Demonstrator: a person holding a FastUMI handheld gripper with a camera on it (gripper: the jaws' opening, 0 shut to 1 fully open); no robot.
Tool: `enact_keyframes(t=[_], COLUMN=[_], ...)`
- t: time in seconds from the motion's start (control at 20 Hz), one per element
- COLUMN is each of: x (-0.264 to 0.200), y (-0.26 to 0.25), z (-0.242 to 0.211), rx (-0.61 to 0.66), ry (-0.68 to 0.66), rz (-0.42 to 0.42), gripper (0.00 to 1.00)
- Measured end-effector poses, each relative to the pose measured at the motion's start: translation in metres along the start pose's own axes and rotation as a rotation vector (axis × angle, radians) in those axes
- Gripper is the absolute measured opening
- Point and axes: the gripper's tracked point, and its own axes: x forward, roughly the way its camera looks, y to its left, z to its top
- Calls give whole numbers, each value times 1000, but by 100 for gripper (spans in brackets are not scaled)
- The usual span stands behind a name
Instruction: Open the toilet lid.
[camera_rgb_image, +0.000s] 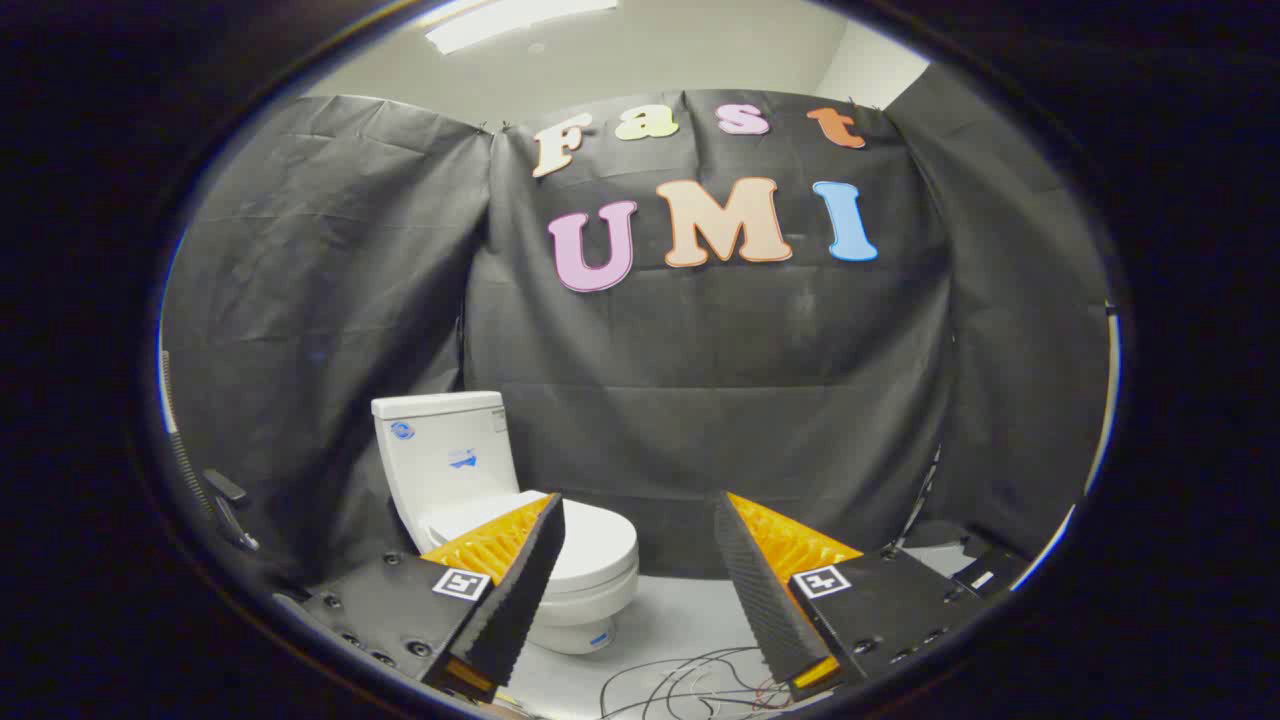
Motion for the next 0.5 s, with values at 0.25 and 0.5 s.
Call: enact_keyframes(t=[0.25, 0.5], x=[1, 25], y=[0, 3], z=[0, -5], rx=[-1, 1], ry=[-1, 15], rz=[-1, 7], gripper=[93, 92])
